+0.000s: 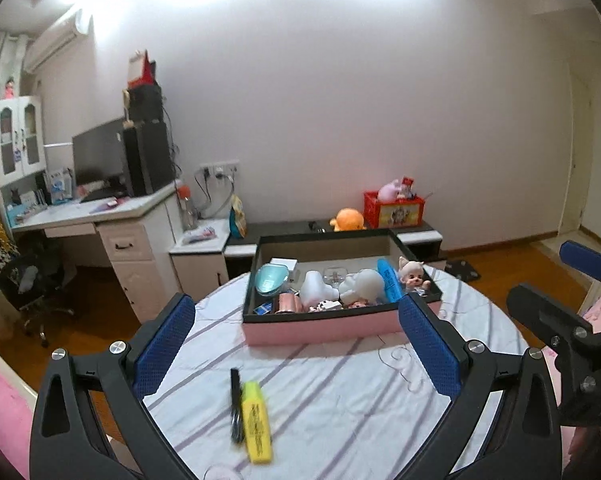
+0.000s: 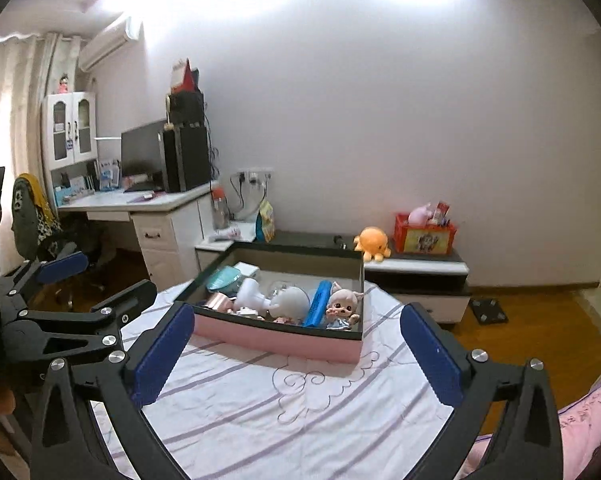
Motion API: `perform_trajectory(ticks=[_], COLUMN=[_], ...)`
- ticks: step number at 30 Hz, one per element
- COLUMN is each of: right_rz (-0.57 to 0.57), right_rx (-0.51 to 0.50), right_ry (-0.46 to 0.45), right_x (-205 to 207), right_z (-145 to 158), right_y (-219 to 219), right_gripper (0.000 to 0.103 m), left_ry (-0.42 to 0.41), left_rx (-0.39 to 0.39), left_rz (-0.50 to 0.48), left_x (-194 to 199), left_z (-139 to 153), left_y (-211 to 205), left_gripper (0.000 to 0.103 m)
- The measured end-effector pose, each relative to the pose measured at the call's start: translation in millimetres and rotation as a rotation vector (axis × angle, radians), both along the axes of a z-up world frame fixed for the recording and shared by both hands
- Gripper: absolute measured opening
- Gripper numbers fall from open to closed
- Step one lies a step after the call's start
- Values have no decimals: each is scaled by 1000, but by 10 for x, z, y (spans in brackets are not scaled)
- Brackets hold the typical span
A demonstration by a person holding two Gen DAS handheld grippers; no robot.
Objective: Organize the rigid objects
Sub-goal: 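Withdraw both tools back from the pink box toward the yellow highlighter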
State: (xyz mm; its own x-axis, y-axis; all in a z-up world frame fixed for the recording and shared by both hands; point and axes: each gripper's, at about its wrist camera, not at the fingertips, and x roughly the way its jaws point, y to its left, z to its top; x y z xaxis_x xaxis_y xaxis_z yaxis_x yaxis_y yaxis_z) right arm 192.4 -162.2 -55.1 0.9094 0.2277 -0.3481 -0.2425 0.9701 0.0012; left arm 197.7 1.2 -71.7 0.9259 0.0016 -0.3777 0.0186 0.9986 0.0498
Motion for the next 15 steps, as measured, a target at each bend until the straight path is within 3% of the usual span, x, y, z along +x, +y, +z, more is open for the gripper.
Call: perform_trajectory(ticks=[7, 15], right_rz=[-22, -44], right_rx=[12, 17], right_ry=[-50, -42], right_x=[-538, -650], right_z=[27, -2], right_y=[-37, -90], right_gripper=[103, 103], left_ry=[-48, -33], left_rx=[-20, -20], left_rz=[-5, -5], left_x=[-590, -754], left_z=[59, 26], left_y=[95, 118], left_gripper=[103, 103])
